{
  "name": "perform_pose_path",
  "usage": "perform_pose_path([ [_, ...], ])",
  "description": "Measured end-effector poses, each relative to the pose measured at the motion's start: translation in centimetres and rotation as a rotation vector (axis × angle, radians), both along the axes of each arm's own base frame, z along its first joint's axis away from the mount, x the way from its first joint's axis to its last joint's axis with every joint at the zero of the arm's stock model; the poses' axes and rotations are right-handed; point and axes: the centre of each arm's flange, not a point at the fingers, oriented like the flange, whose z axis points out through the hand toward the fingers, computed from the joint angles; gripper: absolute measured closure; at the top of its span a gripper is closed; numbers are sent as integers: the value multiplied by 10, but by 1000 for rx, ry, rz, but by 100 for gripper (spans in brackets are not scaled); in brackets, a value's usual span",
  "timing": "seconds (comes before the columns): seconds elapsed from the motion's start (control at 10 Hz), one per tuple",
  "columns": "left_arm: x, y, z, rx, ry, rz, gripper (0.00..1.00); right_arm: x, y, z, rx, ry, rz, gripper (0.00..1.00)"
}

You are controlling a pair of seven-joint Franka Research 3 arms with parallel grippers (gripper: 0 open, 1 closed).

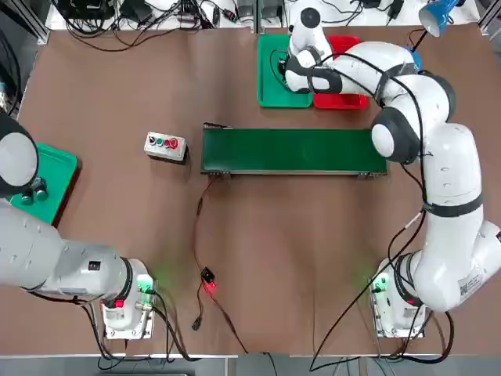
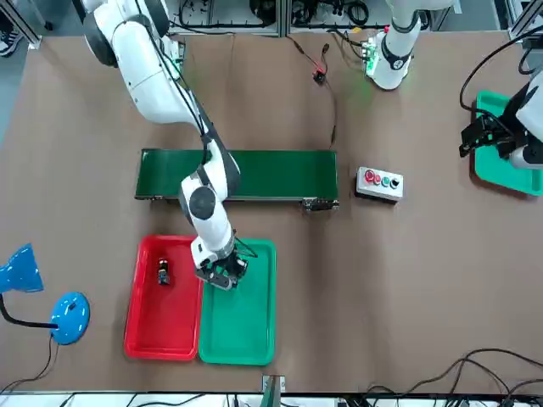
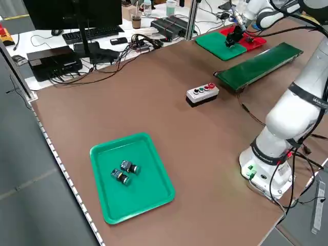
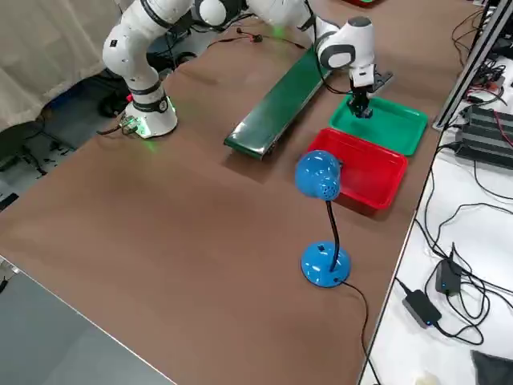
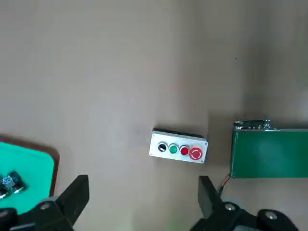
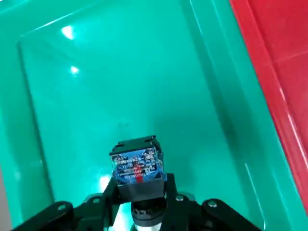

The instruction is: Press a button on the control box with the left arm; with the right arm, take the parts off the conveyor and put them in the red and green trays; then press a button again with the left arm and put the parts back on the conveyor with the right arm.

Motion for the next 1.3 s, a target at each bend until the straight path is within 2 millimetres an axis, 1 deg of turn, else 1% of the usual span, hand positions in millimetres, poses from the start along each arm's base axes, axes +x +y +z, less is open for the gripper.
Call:
perform_pose_path([
  [0.2,0,0,0,0,0,0,0,4,-9,-10,-24,0,18,59],
  [0.4,0,0,0,0,0,0,0,4,-11,-18,-50,-2,40,59],
  [0.5,0,-1,0,0,0,-2,0,4,-11,-18,-56,-4,61,57],
  [0.6,0,-1,0,0,0,-2,0,4,-11,-19,-67,-7,90,46],
  [0.7,0,-1,0,0,0,-2,0,4,-12,-20,-79,-11,116,30],
  [0.8,0,-1,0,0,0,-2,0,5,-12,-20,-87,-15,129,17],
  [0.9,0,-1,0,0,0,-2,0,8,-15,-17,-91,-22,133,1],
  [1.0,0,-2,0,0,0,-3,0,16,-24,-10,-90,-35,125,0],
  [1.1,0,-2,0,0,-1,-4,0,27,-39,4,-90,-41,105,0],
  [1.2,0,-2,1,0,-4,-4,0,36,-53,21,-99,-32,89,0],
  [1.3,0,-2,3,-1,-9,-3,0,42,-66,44,-110,-20,80,0],
])
